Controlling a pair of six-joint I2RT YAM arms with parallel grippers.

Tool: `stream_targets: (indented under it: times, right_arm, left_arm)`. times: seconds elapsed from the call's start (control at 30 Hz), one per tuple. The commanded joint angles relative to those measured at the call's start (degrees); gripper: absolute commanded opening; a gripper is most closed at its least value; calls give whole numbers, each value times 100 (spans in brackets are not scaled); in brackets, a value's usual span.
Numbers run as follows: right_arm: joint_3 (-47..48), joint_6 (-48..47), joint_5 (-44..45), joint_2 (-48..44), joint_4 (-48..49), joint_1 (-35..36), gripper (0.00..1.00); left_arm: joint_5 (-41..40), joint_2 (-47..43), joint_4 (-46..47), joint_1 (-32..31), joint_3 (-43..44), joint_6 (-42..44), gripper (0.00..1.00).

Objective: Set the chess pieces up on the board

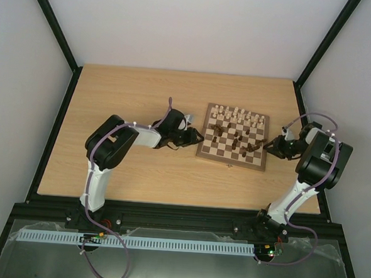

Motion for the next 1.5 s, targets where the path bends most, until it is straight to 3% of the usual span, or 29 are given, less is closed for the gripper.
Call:
stream_targets:
  times: [0.0,0.3,0.47,1.0,1.47]
  right_arm:
    - [-183,-266,60,126,-404,290,23]
    - [-524,-480,405,-208,-336,778,20]
    - [-607,-672,407,-317,-547,1060,18]
    - [-823,-718,602,-803,-906,2396,17]
    - [-719,-782,546,-996,-1459,3548,17]
  left_arm:
    - [85,170,-9,-65,201,-3,39]
    - [87,39,-196,-137,-14,162,27]
    - [87,-288,-318,-159,-414,328,25]
    - [-3,-1647,-394,-168,-2242,493,25]
    - [-769,-2655,-1523,-168,-2820,886,26]
